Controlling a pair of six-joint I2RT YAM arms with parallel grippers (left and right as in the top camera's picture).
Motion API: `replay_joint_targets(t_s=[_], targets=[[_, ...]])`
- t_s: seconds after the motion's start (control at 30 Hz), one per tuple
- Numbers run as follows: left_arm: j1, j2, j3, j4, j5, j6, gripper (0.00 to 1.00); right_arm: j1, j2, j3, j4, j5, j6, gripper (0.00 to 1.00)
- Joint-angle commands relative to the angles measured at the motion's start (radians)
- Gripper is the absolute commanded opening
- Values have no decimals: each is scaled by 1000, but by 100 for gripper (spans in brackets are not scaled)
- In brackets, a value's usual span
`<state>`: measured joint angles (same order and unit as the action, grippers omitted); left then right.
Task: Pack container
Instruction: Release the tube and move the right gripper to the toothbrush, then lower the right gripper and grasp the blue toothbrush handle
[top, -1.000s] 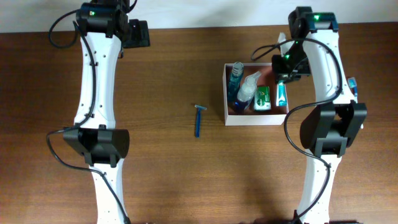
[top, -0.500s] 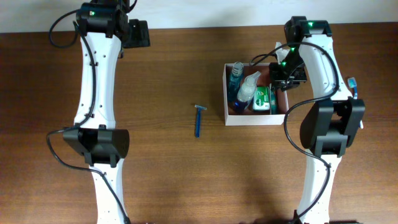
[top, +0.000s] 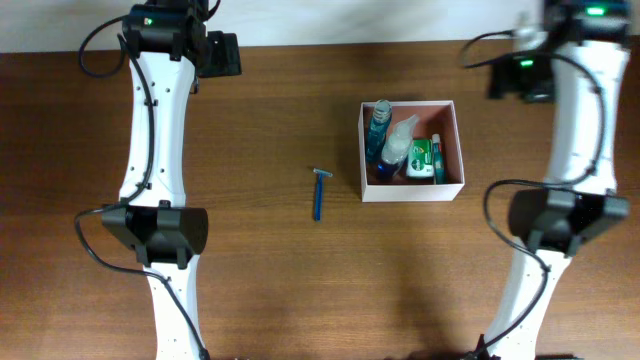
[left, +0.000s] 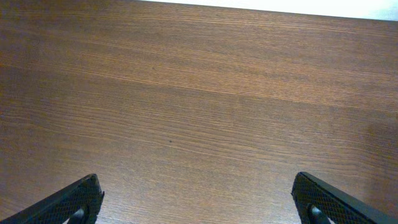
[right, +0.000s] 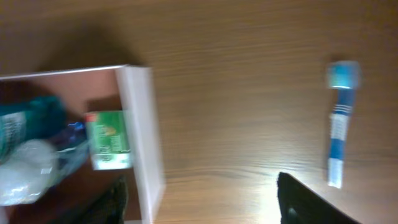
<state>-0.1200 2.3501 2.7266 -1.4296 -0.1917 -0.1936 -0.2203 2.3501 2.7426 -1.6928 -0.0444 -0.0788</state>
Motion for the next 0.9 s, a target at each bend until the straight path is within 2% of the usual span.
replay_joint_targets(t_s=[0.0,0.17,0.33,0.63,0.87], targets=[[2,2,3,0,-7,8,100,-90,-18,11,-3,42,-59,76],[2,2,3,0,-7,8,99,-210,22,-40,39,21,-122,89],[2,2,3,0,-7,8,99,-280,43,-138,79,8,-257,89],[2,2,3,0,-7,8,99,-356,46,-377,249,19,-417,89],[2,2,3,0,-7,8,99,-365,46,-560,359,27,-442,89]])
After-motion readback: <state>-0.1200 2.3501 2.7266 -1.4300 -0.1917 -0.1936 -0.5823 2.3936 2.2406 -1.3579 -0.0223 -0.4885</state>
